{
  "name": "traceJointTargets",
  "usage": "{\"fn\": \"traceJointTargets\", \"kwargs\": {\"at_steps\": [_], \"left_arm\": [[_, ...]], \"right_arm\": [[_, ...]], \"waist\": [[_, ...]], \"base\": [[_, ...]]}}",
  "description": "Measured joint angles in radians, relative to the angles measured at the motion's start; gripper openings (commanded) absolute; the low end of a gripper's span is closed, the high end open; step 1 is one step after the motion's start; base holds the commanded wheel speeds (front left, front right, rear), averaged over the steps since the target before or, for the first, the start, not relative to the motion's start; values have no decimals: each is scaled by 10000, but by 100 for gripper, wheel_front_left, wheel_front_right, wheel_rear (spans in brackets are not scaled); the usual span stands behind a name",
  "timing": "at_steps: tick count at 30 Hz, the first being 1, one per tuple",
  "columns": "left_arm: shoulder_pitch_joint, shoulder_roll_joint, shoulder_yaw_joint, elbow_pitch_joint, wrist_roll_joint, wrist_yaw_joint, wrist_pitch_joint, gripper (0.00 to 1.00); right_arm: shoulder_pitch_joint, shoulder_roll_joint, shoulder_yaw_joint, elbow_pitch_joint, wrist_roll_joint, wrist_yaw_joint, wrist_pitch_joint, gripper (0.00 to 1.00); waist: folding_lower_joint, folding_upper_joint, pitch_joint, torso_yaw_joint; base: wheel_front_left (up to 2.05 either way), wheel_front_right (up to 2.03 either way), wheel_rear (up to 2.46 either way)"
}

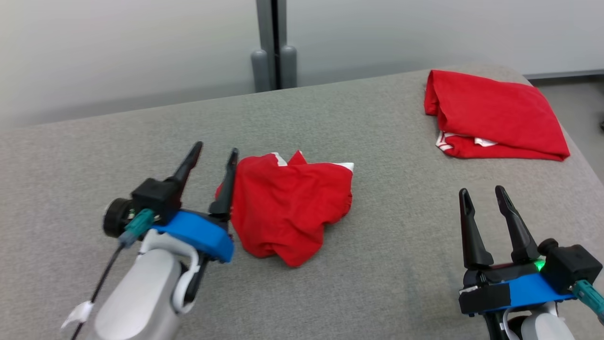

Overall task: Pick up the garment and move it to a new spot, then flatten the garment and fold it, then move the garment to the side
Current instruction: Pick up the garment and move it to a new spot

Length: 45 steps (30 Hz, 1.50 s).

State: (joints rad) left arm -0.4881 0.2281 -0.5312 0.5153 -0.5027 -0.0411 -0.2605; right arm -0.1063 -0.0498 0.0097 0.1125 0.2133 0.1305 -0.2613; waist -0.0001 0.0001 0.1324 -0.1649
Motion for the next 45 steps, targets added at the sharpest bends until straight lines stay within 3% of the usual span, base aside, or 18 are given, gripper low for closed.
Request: {"fn": "traceJointTargets", "kwargs": {"at_steps": [9, 18, 26, 45], "left_arm": [[2233, 594, 2309, -2320, 934, 541, -12, 100], [3786, 481, 3699, -2993, 1507, 497, -13, 100], [4283, 155, 4169, -3016, 2011, 169, -13, 100], [4495, -370, 4813, -2903, 2711, -290, -13, 100]], "right_arm": [[339, 0, -163, 46, -86, 2, -4, 100], [803, 0, -556, 176, -134, 0, -4, 100], [1219, 2, -635, 374, -161, 2, -4, 100], [1420, 2, -662, 614, -159, 2, -4, 100]], "waist": [[0, -1, -400, 766], [0, -1, -750, 1717], [0, -2, -967, 2130], [1, -1, -1155, 2059]], "base": [[0, 0, 0], [0, 0, 0], [0, 0, 0], [0, 0, 0]]}}
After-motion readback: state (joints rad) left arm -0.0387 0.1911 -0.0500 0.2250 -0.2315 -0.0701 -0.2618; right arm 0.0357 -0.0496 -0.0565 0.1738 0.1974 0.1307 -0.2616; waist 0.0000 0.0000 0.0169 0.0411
